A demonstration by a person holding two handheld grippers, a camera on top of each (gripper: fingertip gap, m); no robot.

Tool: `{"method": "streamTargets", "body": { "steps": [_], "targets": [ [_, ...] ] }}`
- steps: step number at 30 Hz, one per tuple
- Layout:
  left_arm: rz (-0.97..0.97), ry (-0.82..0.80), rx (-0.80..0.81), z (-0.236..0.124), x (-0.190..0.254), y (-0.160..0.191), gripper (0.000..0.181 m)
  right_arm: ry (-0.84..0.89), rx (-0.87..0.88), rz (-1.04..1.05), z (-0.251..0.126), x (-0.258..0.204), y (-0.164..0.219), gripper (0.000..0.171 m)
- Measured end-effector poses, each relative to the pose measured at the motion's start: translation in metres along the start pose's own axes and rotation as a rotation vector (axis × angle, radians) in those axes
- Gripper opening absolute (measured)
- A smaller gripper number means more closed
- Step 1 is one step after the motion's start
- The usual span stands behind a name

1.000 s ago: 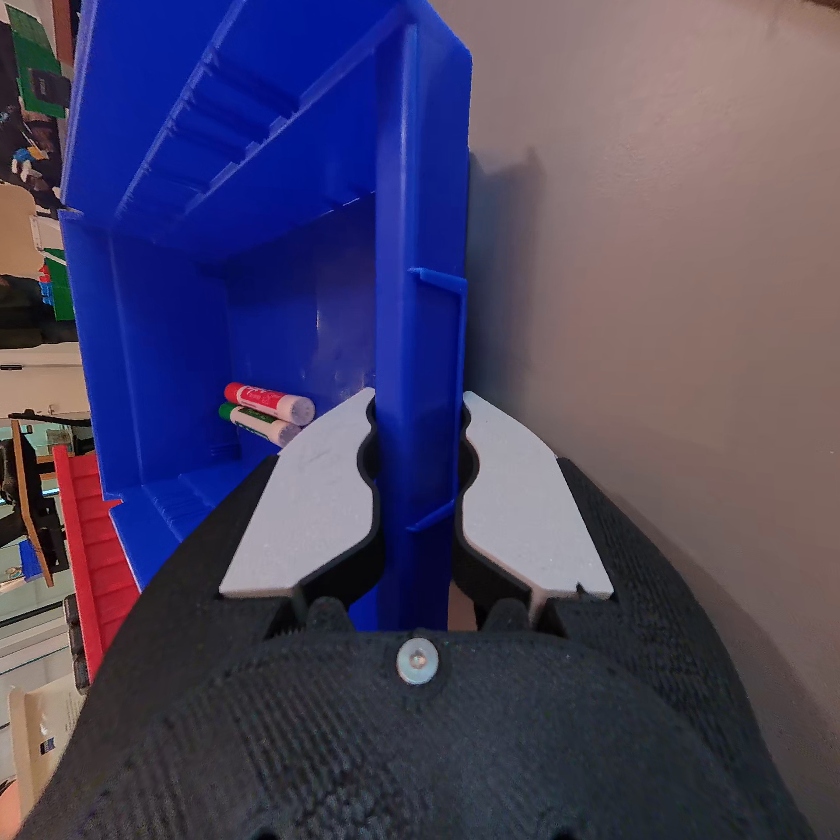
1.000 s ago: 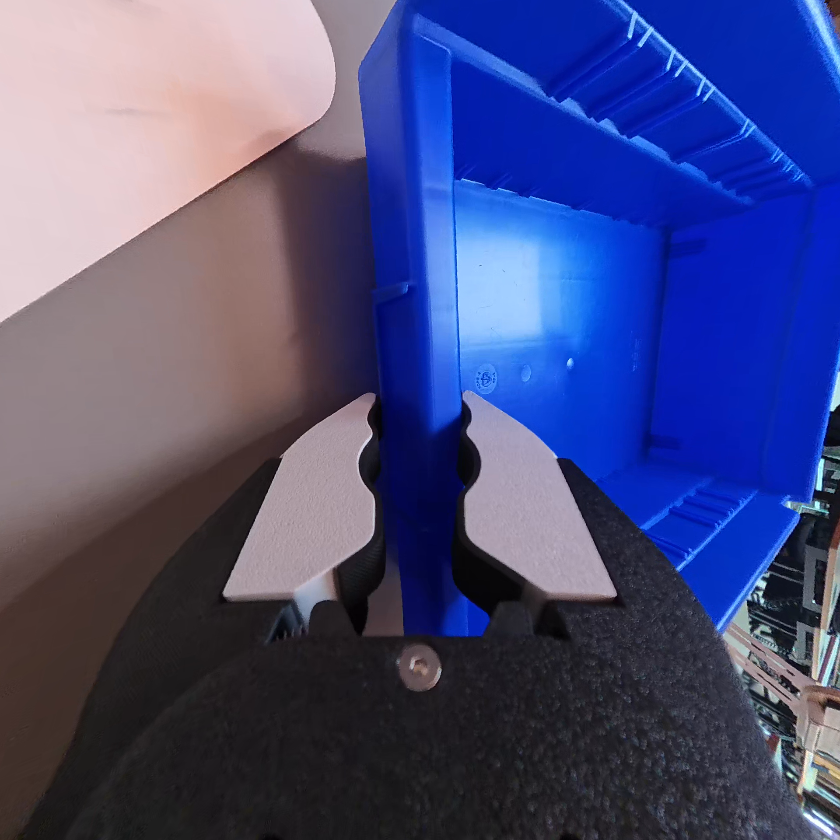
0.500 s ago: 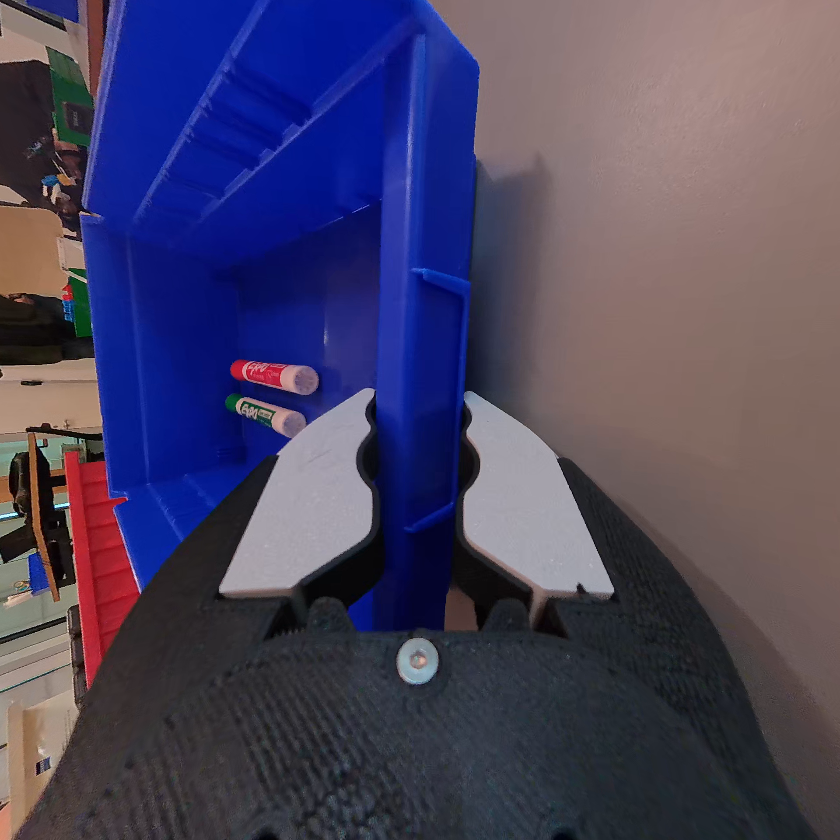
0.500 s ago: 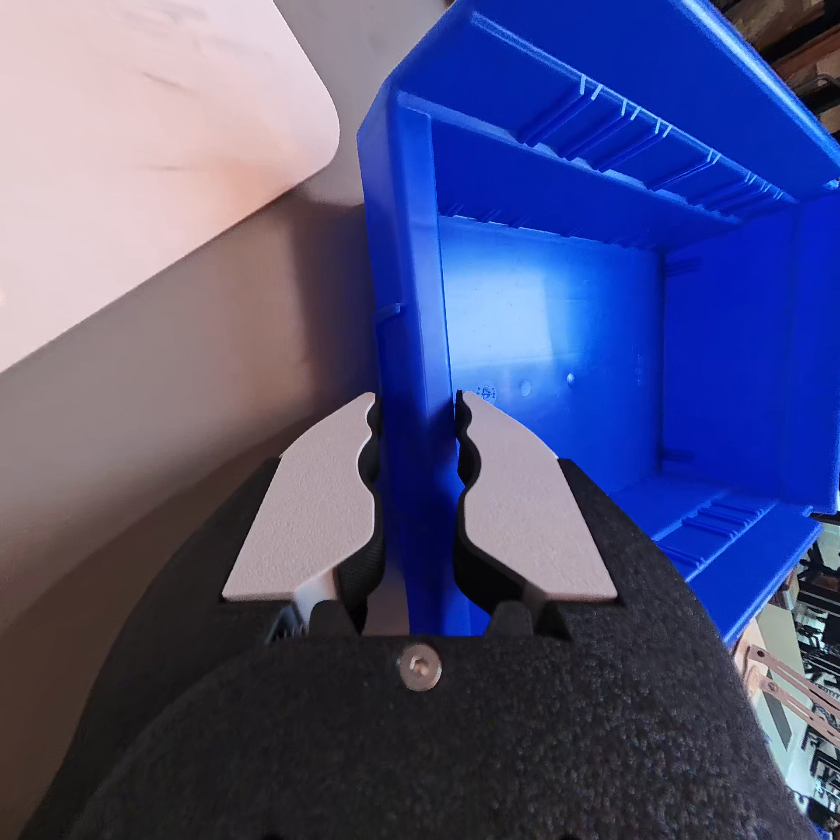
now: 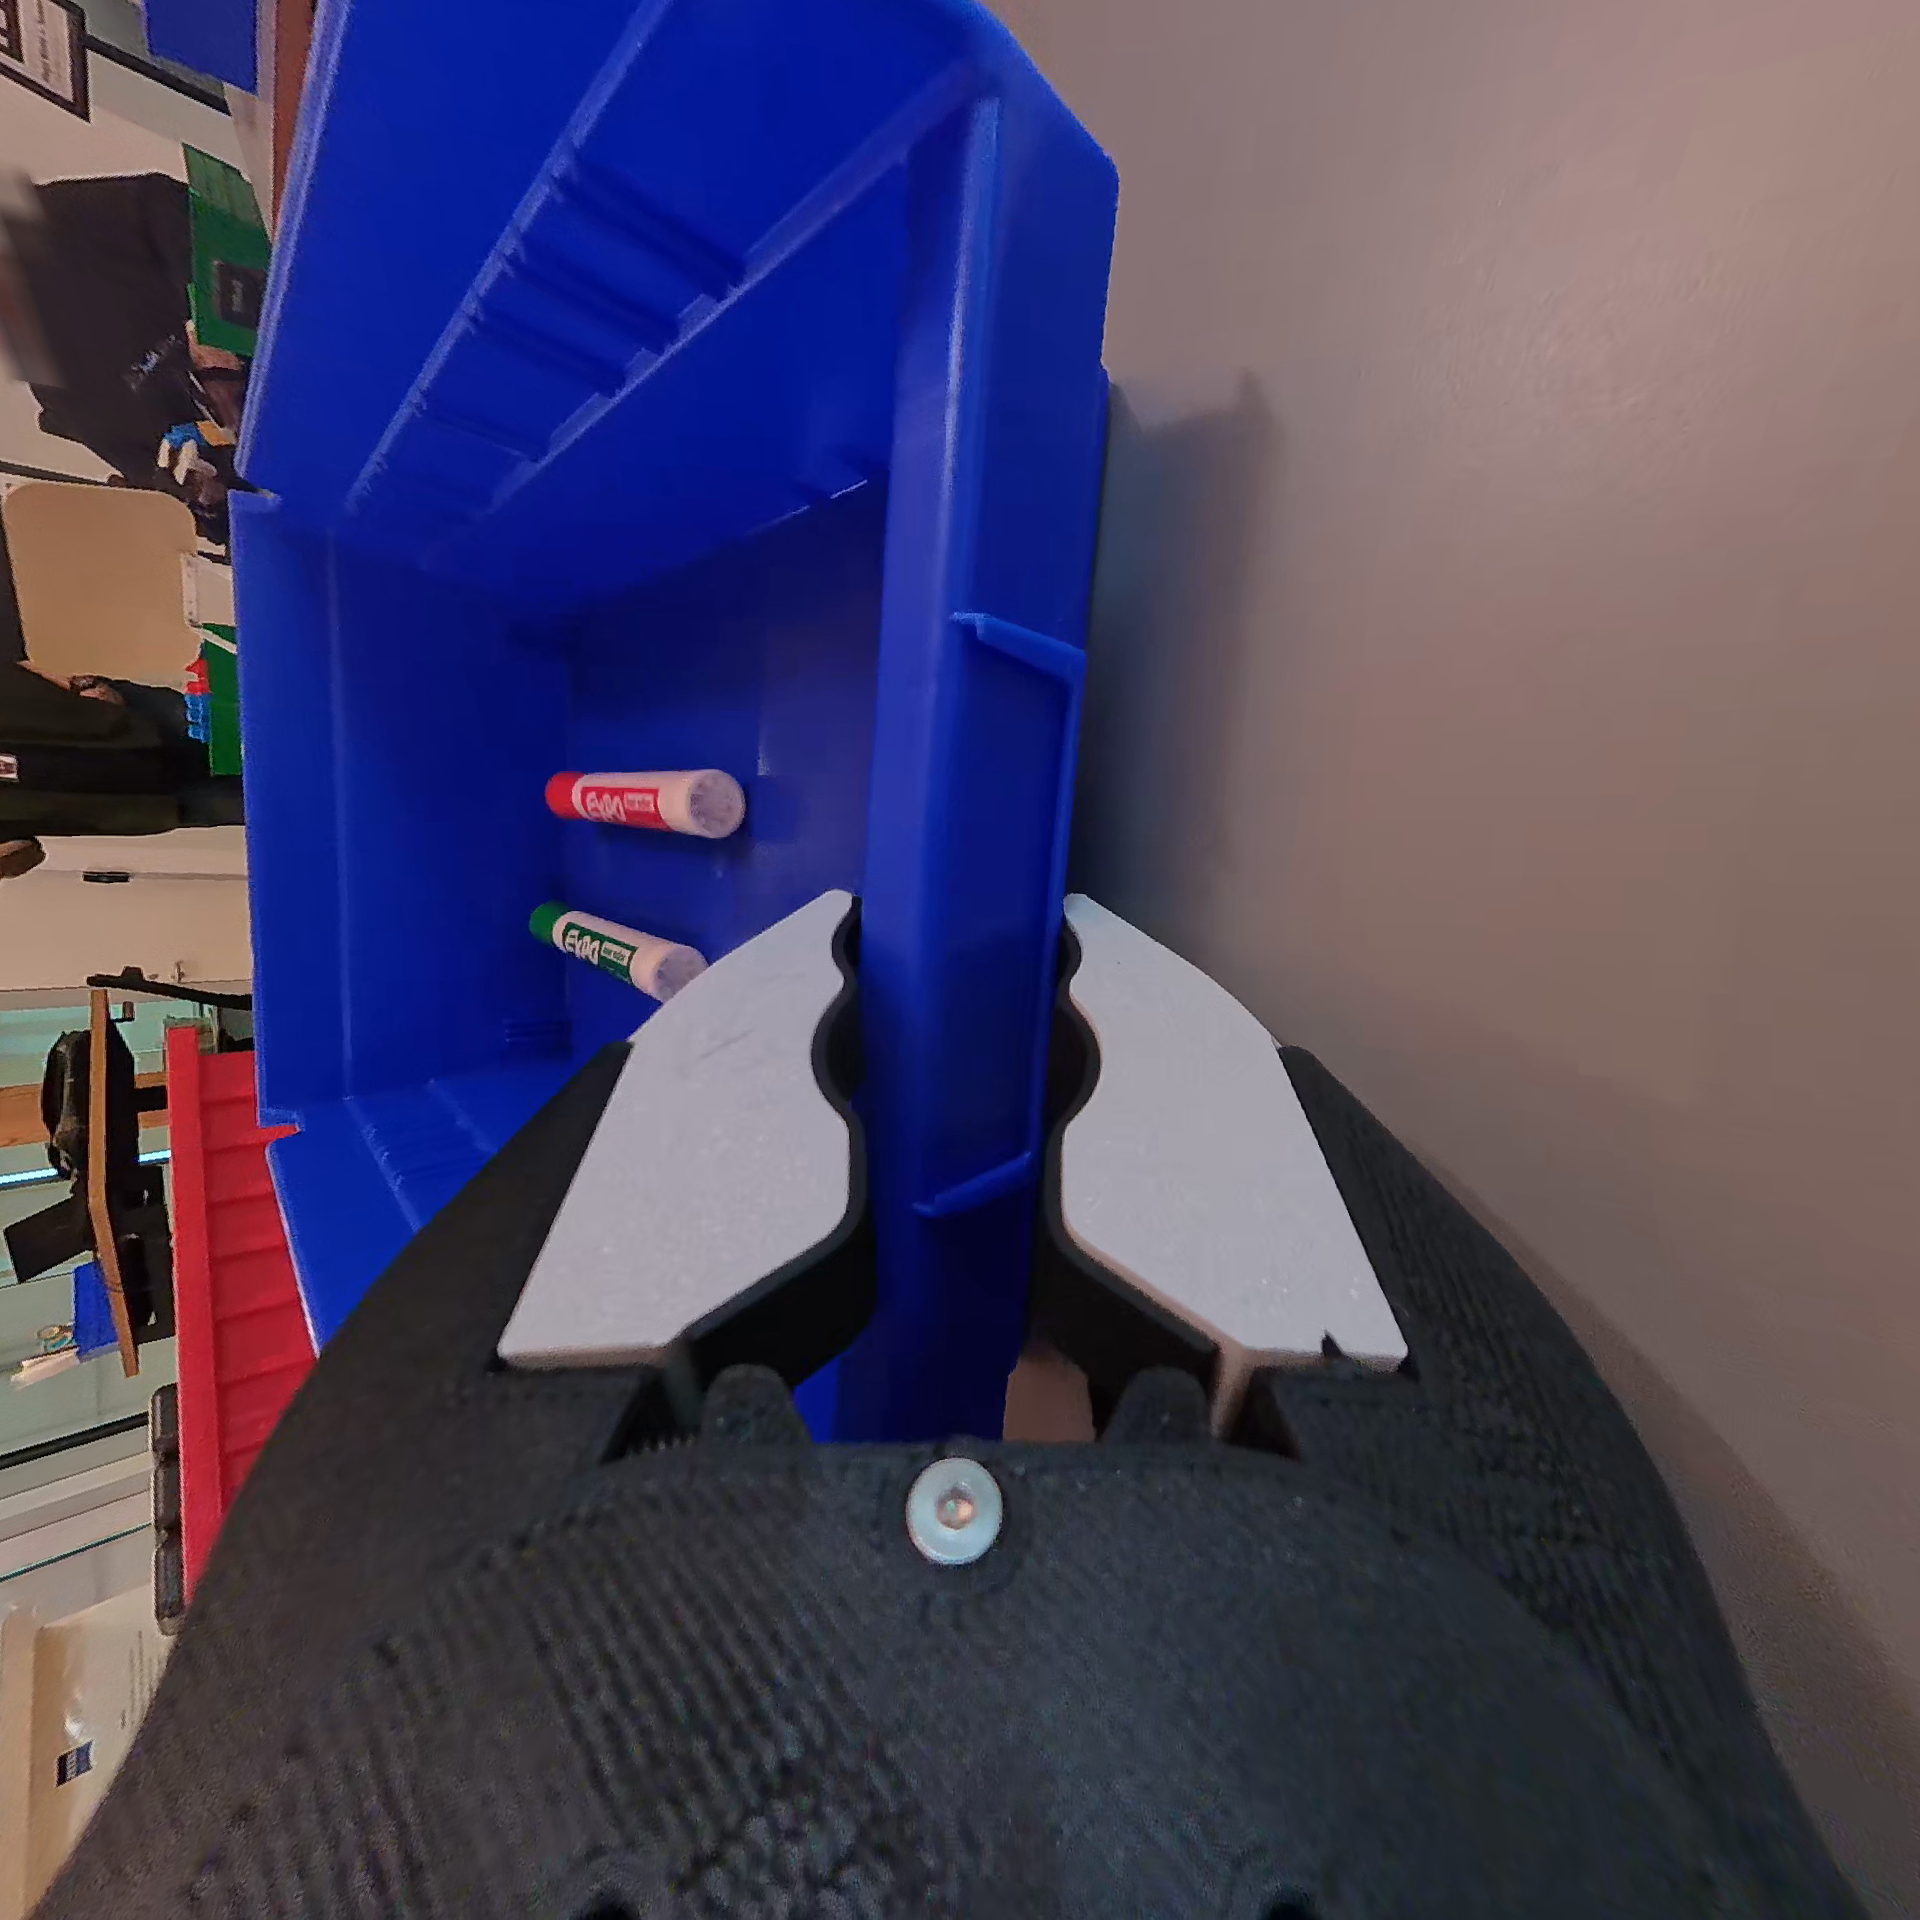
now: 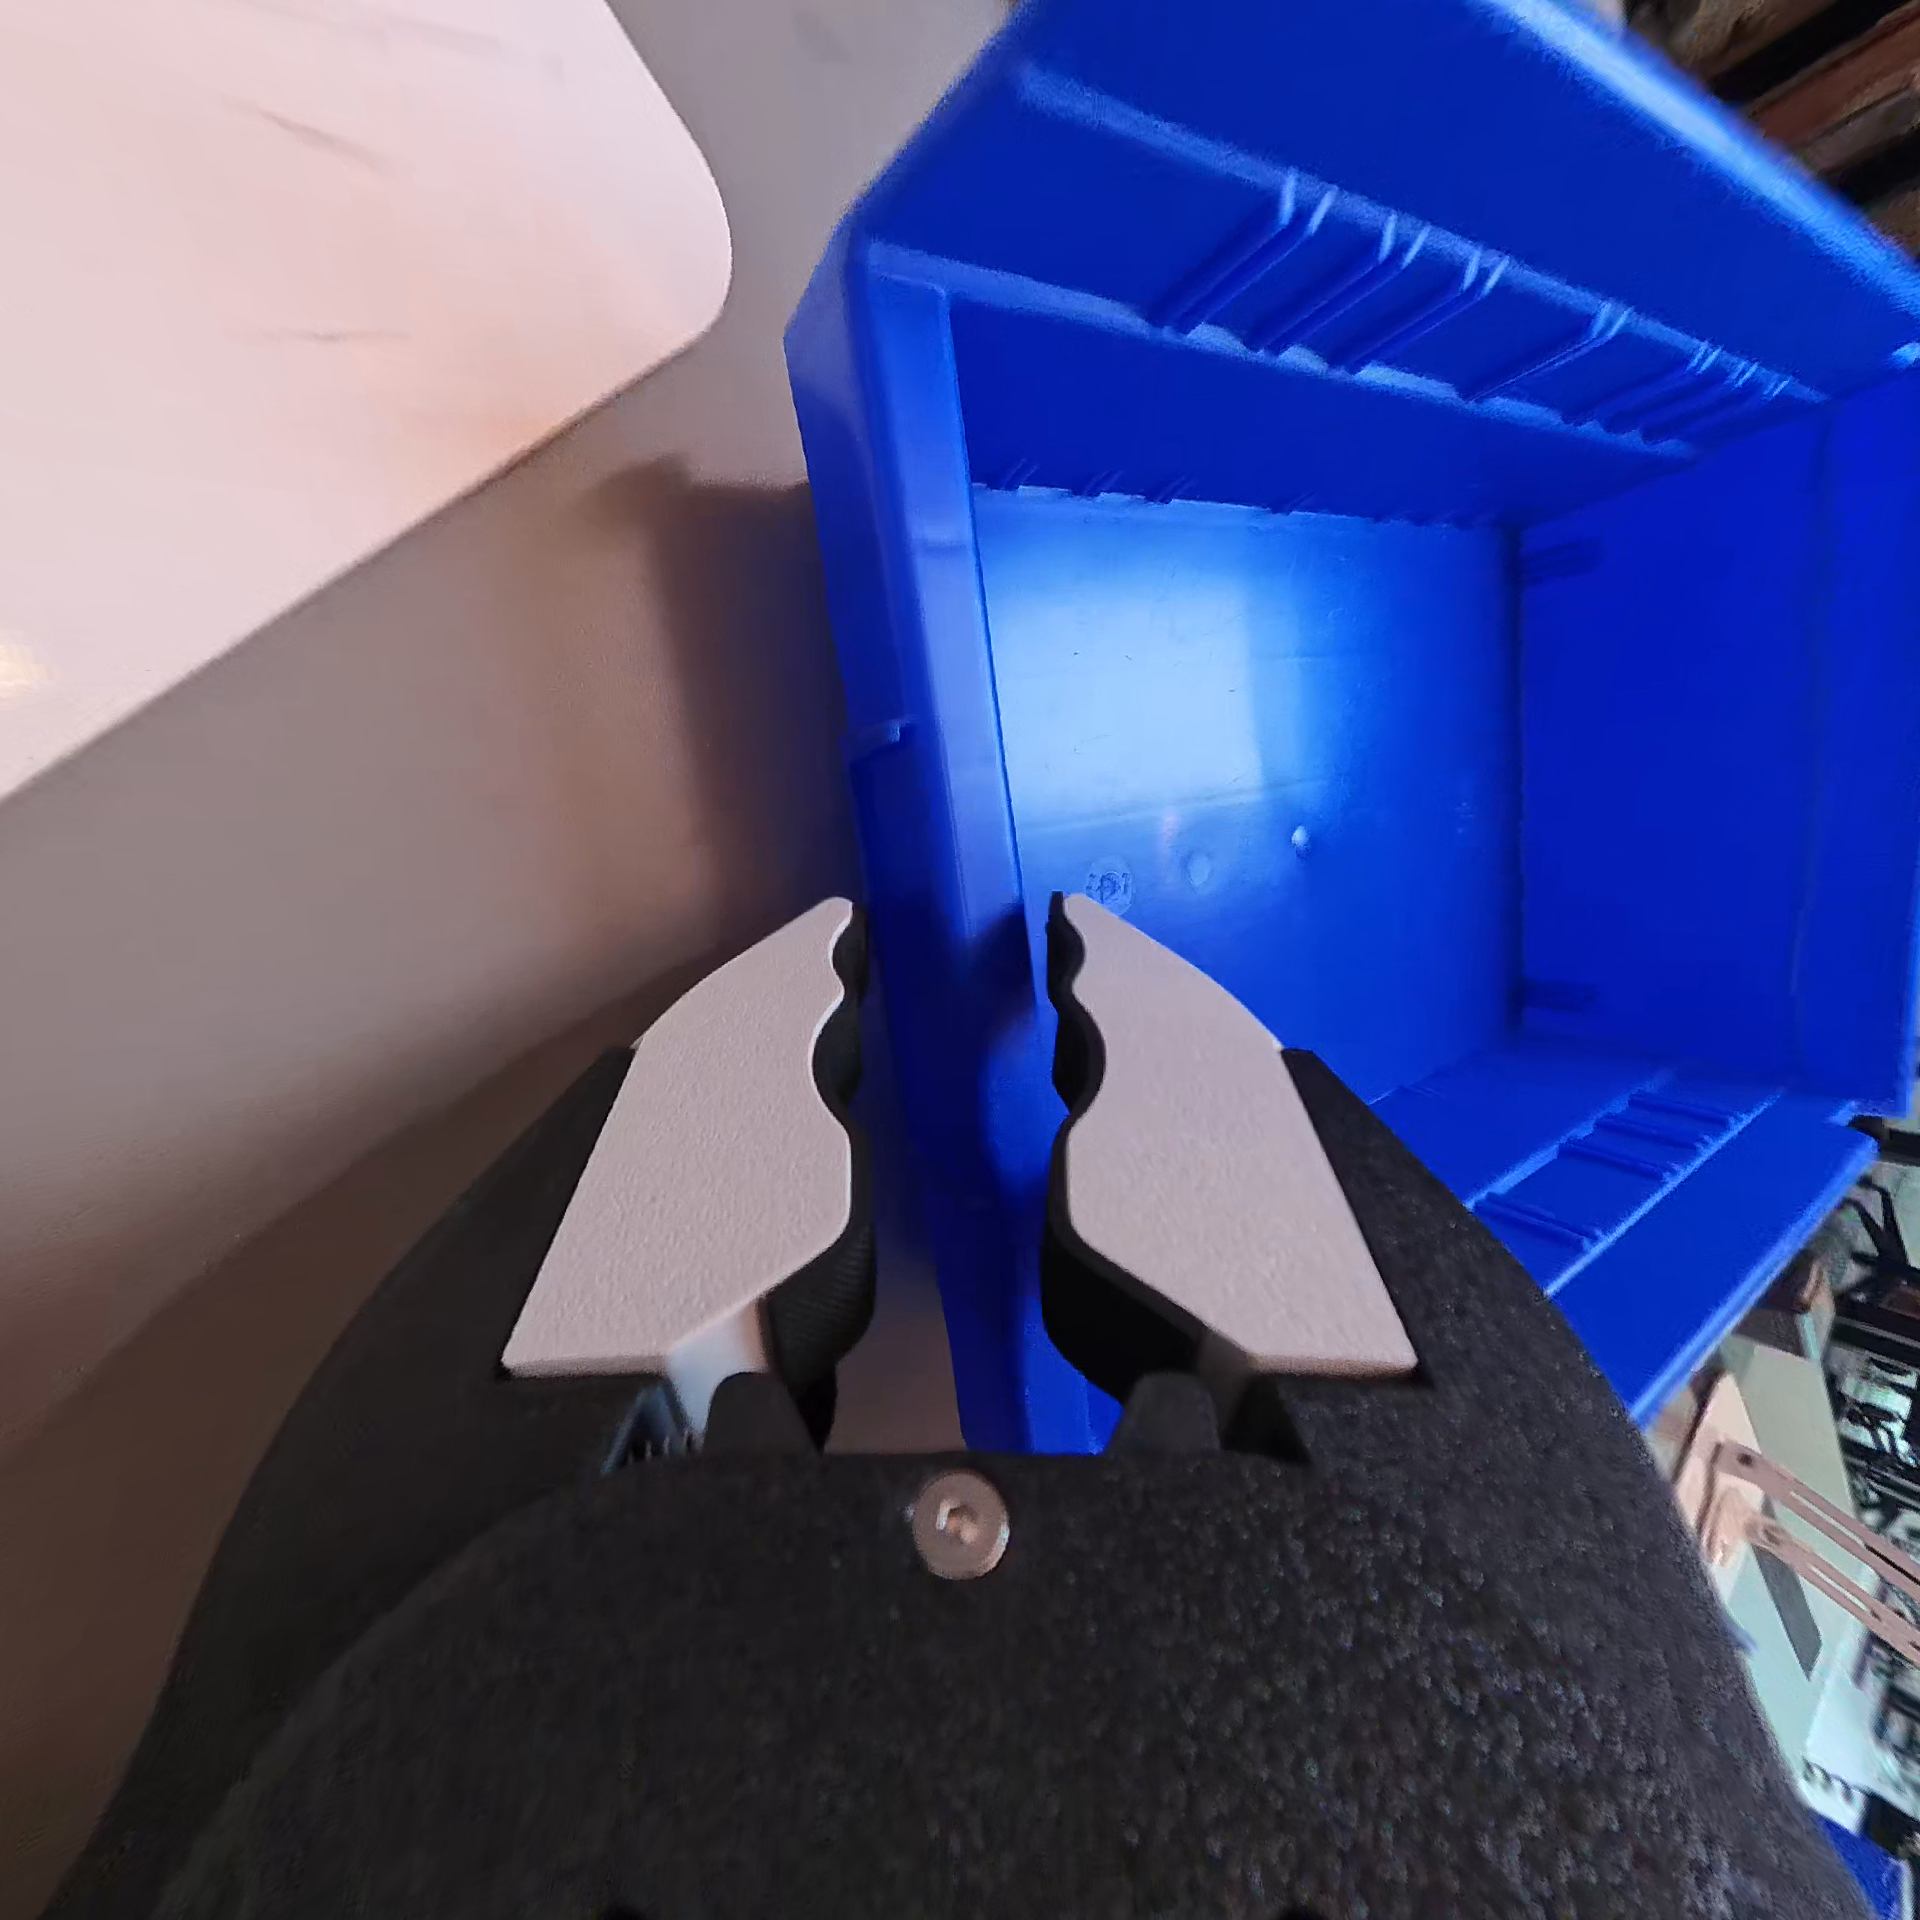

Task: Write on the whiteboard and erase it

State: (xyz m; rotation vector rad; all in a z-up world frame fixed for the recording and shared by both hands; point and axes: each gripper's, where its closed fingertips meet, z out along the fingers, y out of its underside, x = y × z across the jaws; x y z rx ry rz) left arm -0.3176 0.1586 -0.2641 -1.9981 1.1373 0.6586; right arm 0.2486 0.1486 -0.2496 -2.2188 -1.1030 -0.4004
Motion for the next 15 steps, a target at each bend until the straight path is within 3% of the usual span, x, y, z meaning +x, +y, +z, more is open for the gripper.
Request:
{"method": "streamTargets", "body": {
  "steps": [3, 8, 15],
  "targets": [
    [-0.077, 0.027, 0.087, -0.008, -0.002, -0.008, 0.048, -0.037, 0.158, 0.05, -0.025, -0.001, -0.034, 0.04],
    [-0.297, 0.122, 0.394, -0.051, -0.019, -0.06, 0.049, -0.157, 0.561, 0.104, -0.078, -0.012, -0.116, 0.047],
    [-0.553, 0.102, 0.721, -0.093, -0.081, -0.125, 0.035, -0.223, 0.836, 0.093, -0.103, -0.013, -0.207, 0.049]
  ]
}}
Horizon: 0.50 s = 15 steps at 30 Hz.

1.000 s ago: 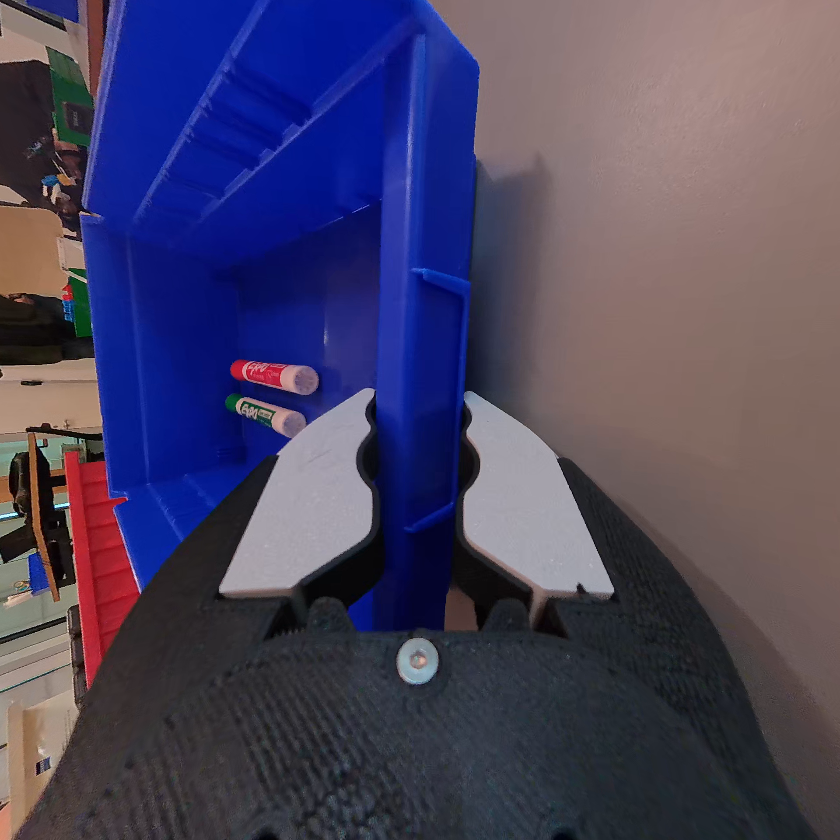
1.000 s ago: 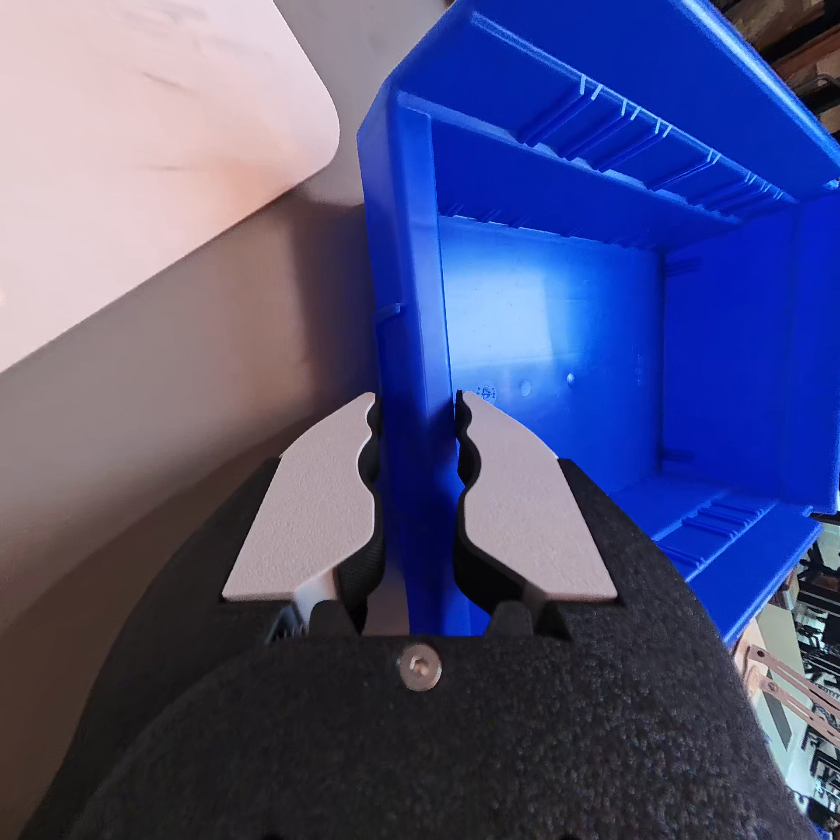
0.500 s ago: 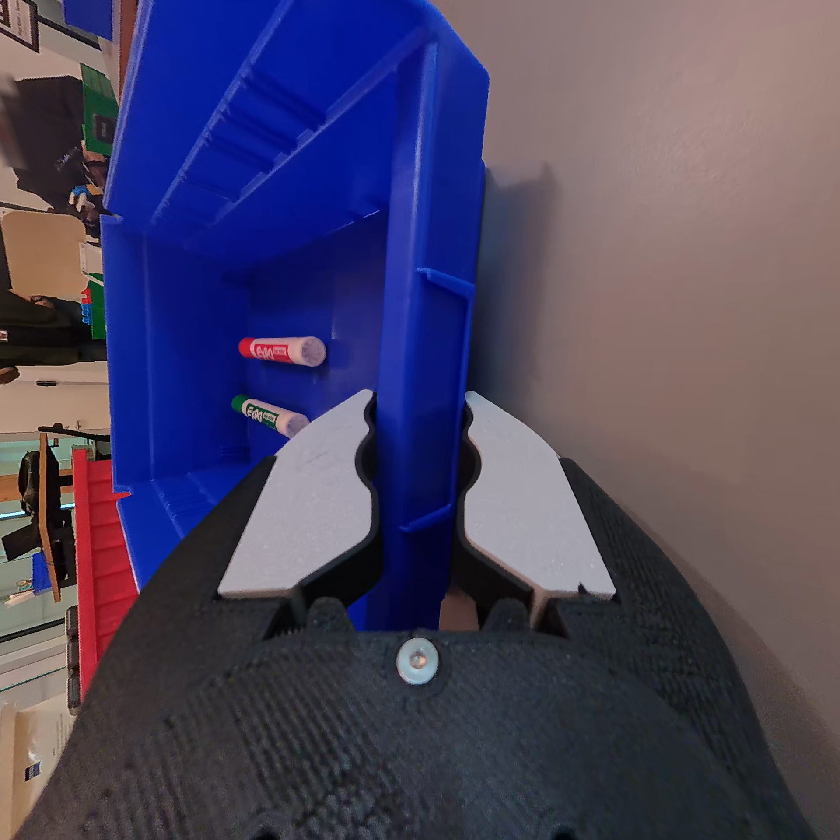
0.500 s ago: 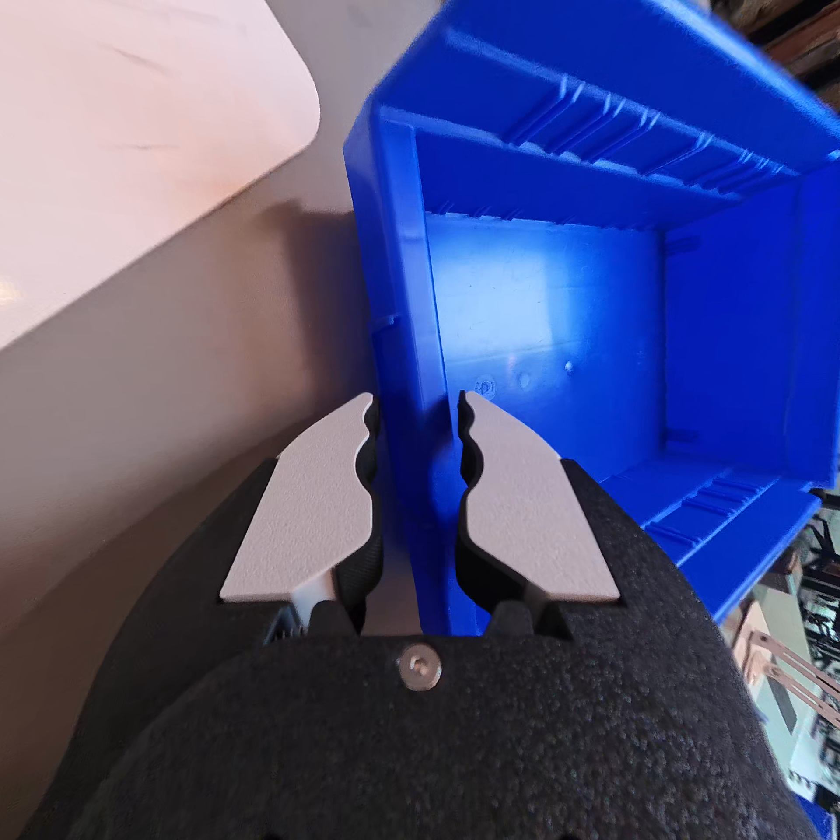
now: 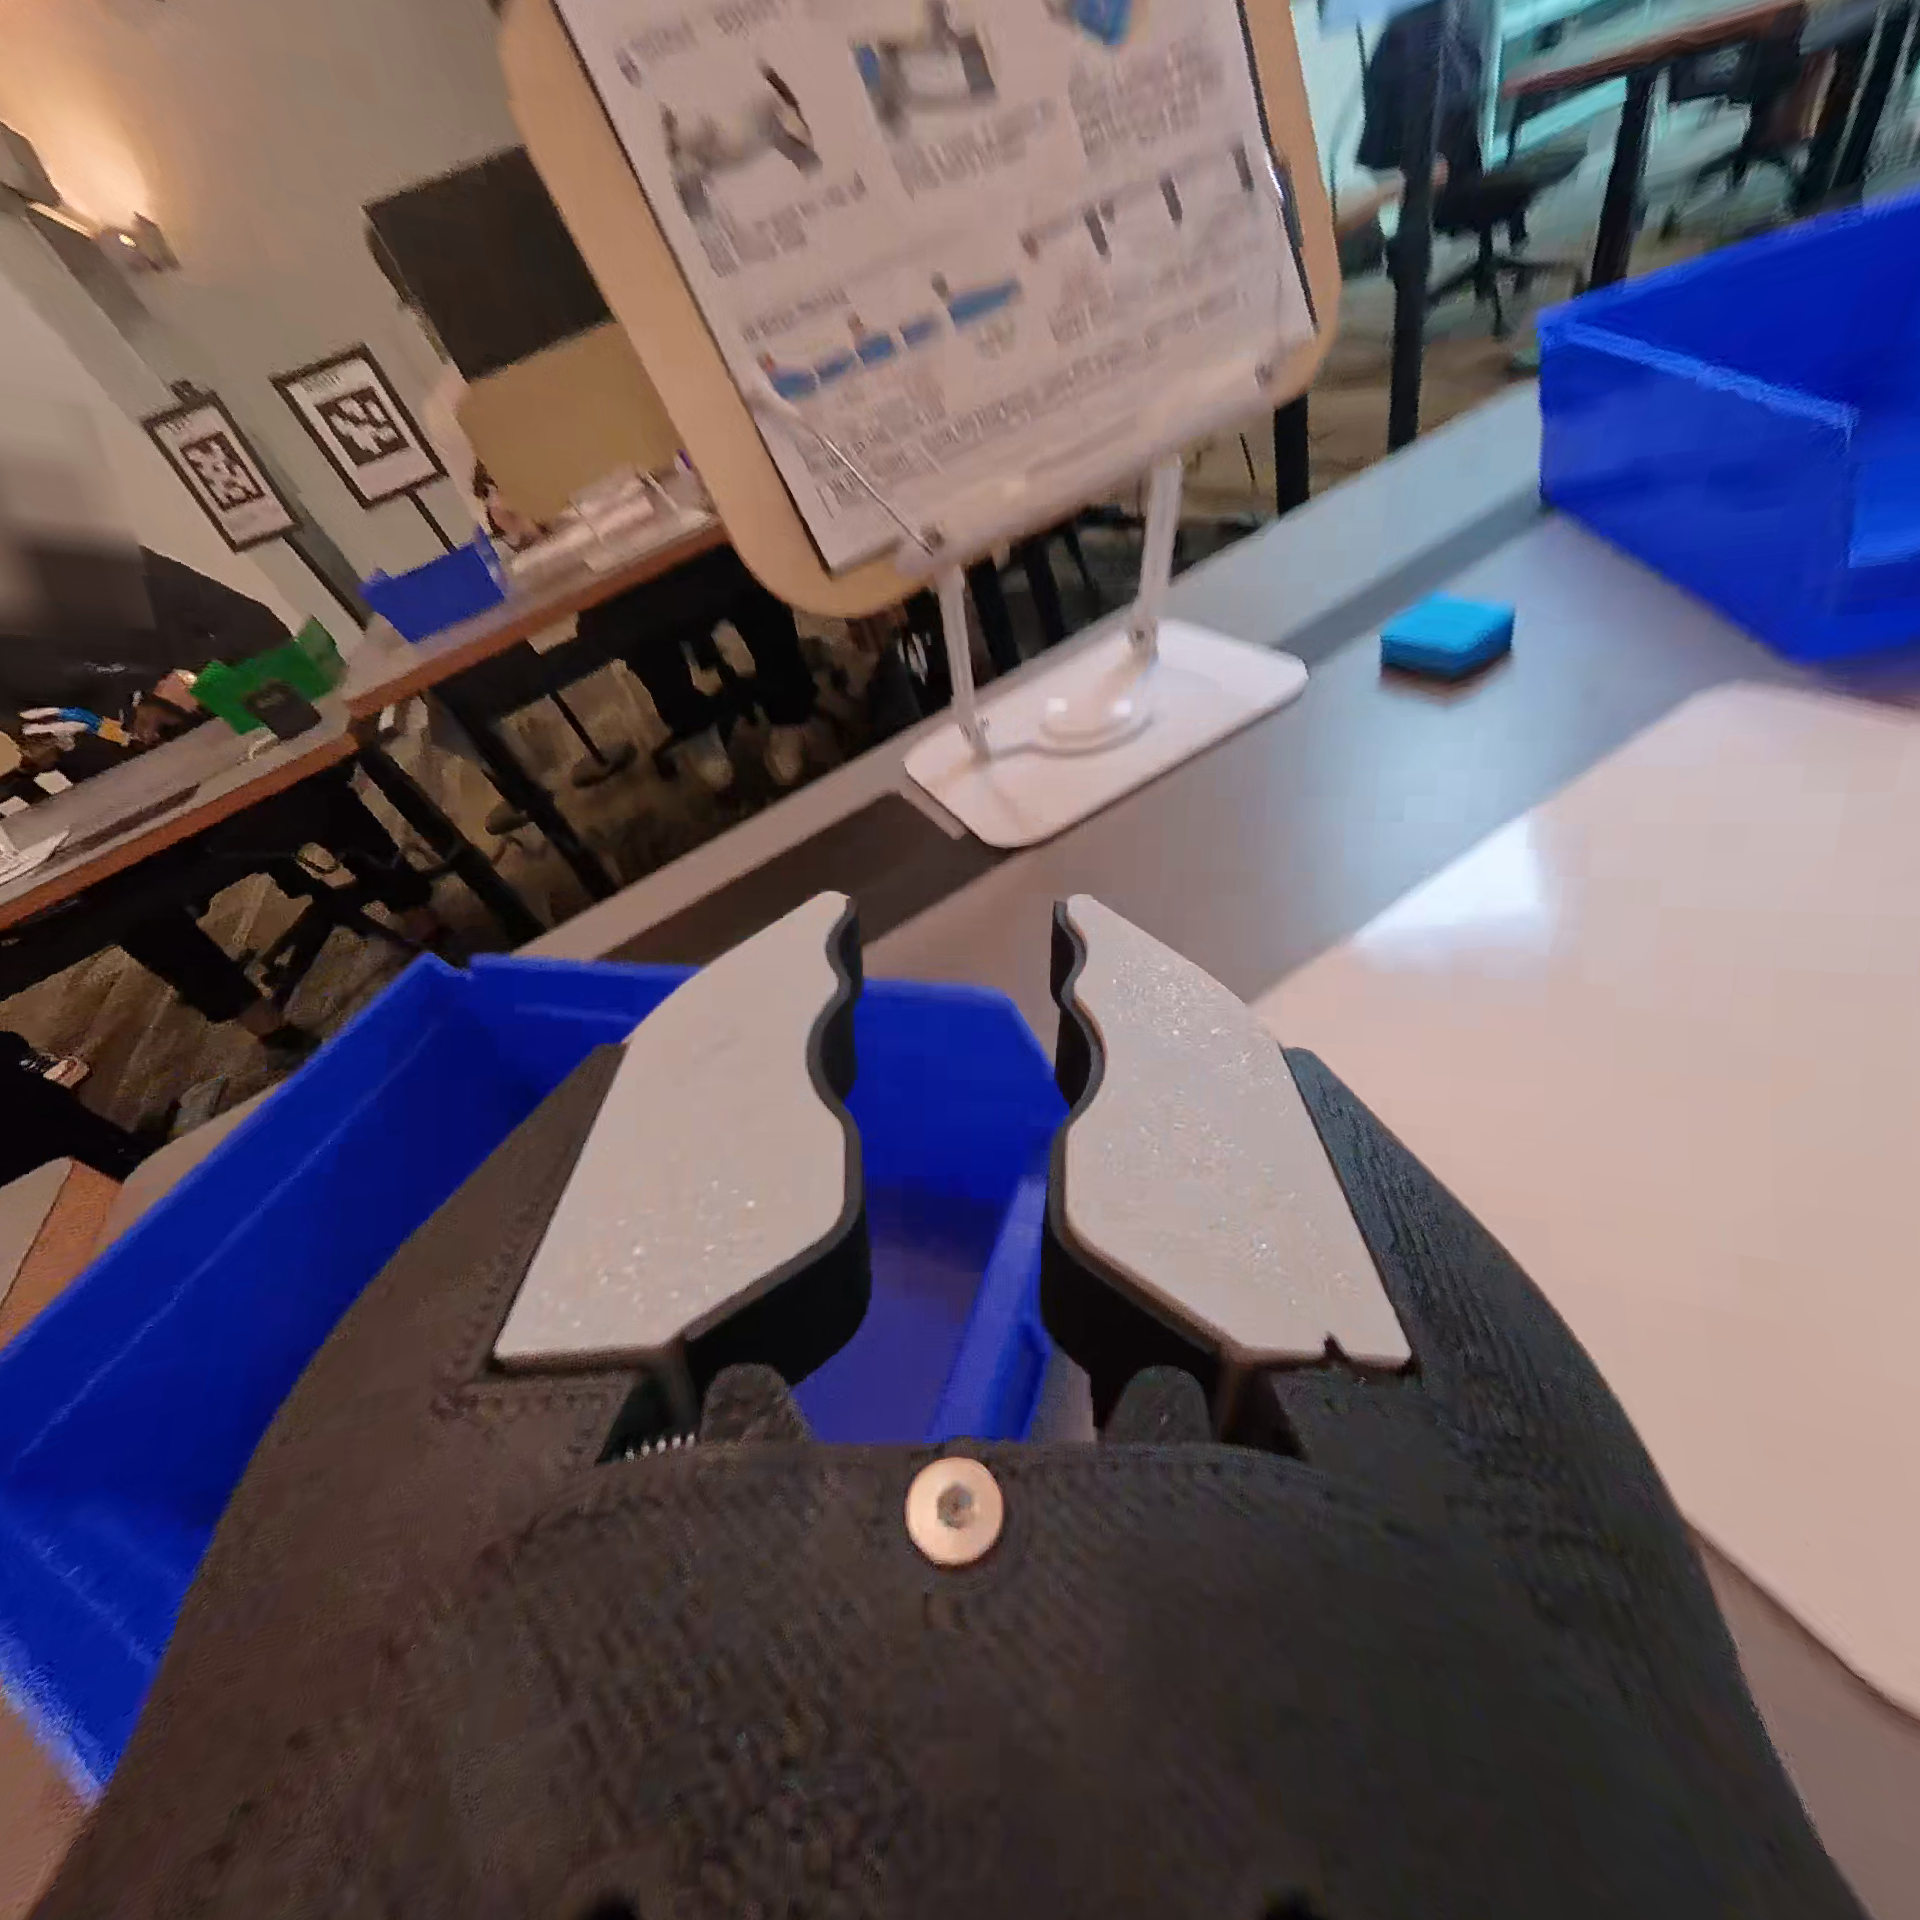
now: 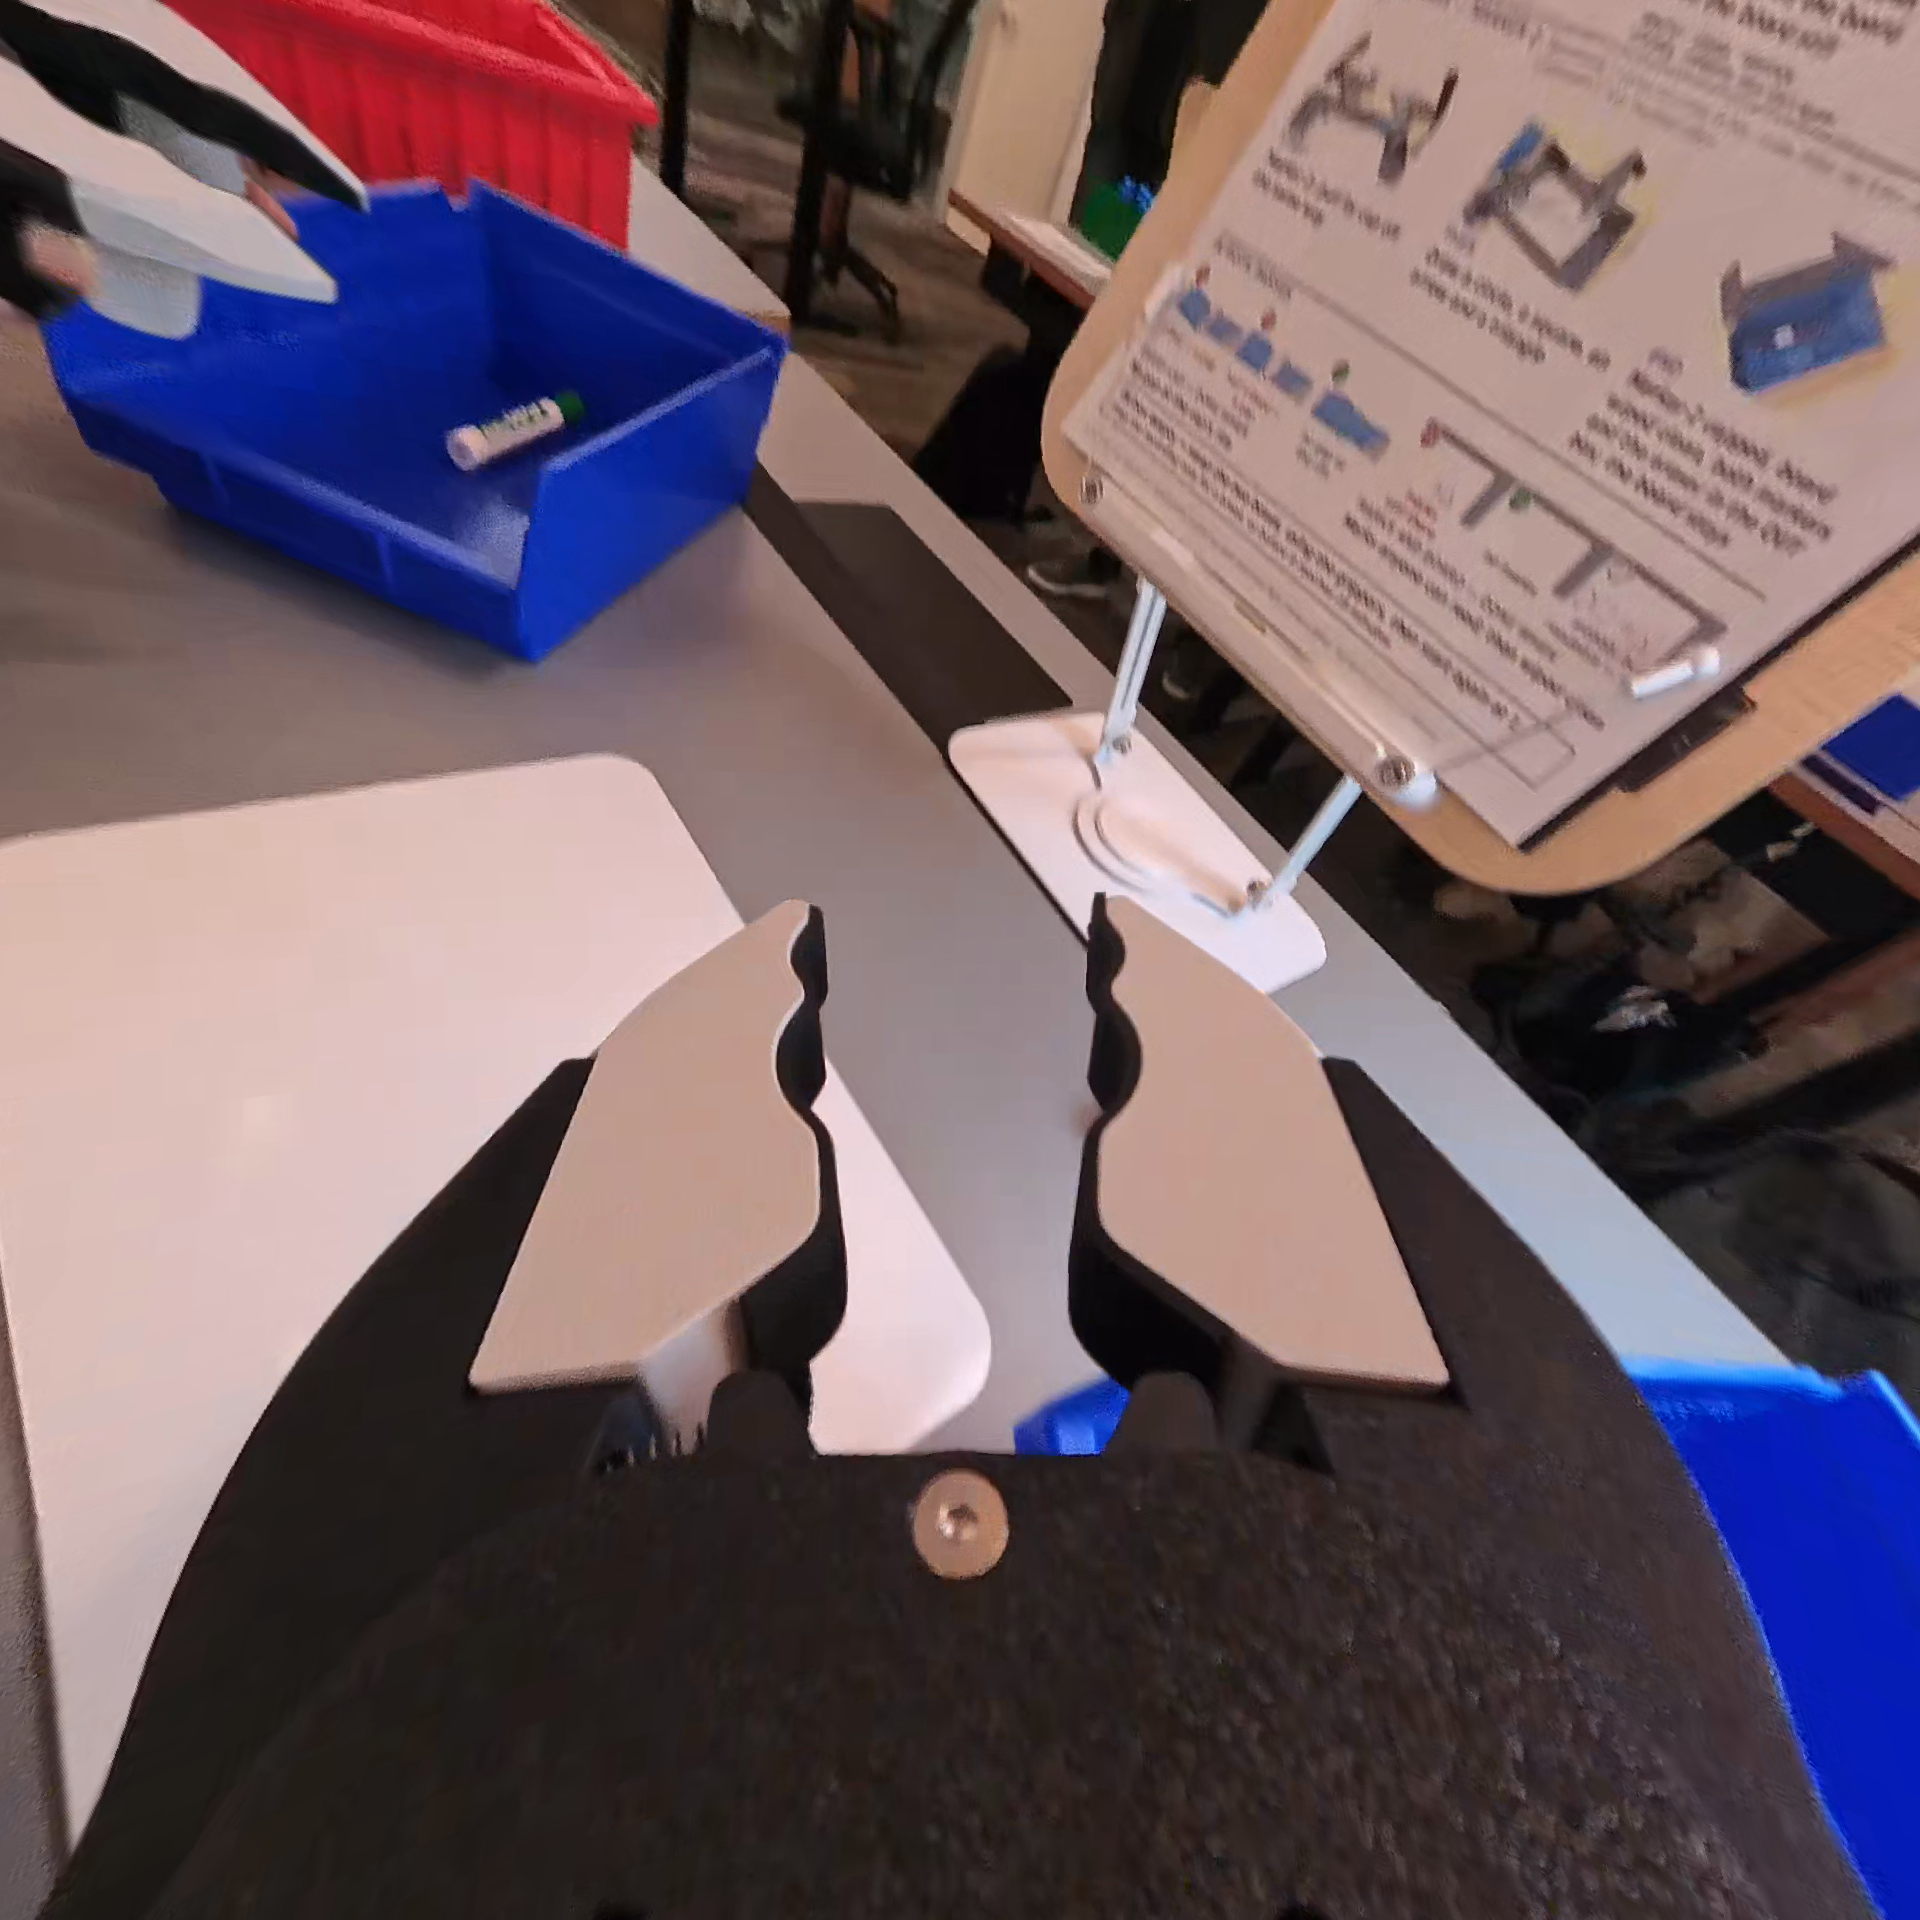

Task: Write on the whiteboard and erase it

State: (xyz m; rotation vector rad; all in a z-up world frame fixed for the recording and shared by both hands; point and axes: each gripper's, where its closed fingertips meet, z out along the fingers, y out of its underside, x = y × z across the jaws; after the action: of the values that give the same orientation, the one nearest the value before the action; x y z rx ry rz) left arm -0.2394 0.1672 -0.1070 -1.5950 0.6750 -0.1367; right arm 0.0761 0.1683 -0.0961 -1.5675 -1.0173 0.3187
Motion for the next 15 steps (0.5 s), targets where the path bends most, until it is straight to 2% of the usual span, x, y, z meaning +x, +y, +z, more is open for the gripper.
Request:
{"method": "streamTargets", "body": {
  "steps": [3, 6, 10, 15],
  "targets": [
    [-0.084, -0.063, 0.008, 0.009, -0.028, -0.013, 0.027, -0.031, 0.079, 0.042, 0.012, -0.003, -0.012, 0.044],
    [-0.125, -0.154, -0.106, 0.015, -0.064, 0.0, 0.023, -0.017, 0.047, 0.013, 0.011, 0.0, 0.001, 0.044],
    [-0.235, -0.152, -0.392, 0.037, -0.093, 0.049, 0.031, -0.026, 0.043, 0.059, -0.001, 0.01, 0.009, 0.043],
    [-0.421, -0.134, -0.677, 0.078, -0.11, 0.118, 0.04, -0.027, 0.055, 0.081, -0.008, 0.015, 0.01, 0.042]
  ]
}}
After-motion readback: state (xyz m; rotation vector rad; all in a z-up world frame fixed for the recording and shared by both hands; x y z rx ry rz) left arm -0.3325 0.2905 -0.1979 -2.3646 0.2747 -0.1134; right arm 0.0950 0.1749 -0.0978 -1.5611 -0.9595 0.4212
